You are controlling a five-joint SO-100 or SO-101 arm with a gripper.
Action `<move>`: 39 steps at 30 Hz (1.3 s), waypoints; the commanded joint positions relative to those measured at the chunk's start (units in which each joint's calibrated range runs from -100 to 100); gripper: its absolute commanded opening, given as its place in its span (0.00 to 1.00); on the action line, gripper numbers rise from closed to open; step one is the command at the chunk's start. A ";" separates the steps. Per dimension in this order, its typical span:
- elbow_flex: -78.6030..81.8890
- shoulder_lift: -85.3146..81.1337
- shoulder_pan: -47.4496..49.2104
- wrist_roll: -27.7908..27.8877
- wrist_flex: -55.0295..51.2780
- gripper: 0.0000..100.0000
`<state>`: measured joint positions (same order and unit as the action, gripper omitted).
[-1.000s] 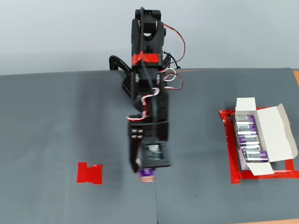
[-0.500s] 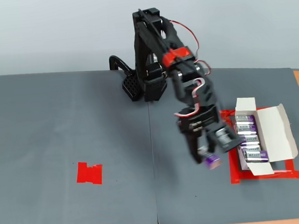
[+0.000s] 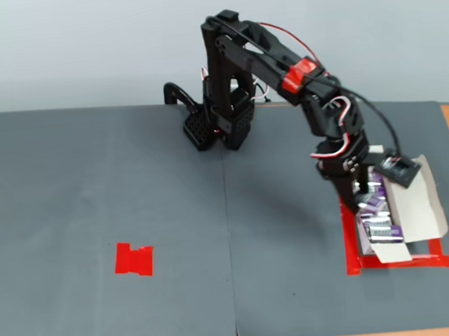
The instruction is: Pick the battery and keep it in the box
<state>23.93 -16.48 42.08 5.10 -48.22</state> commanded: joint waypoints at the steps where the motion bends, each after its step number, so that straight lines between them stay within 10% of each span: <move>1: -7.24 2.03 2.94 -0.13 -0.13 0.04; 39: -16.65 22.97 11.75 -0.13 -0.22 0.05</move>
<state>10.01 6.54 53.94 5.10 -48.31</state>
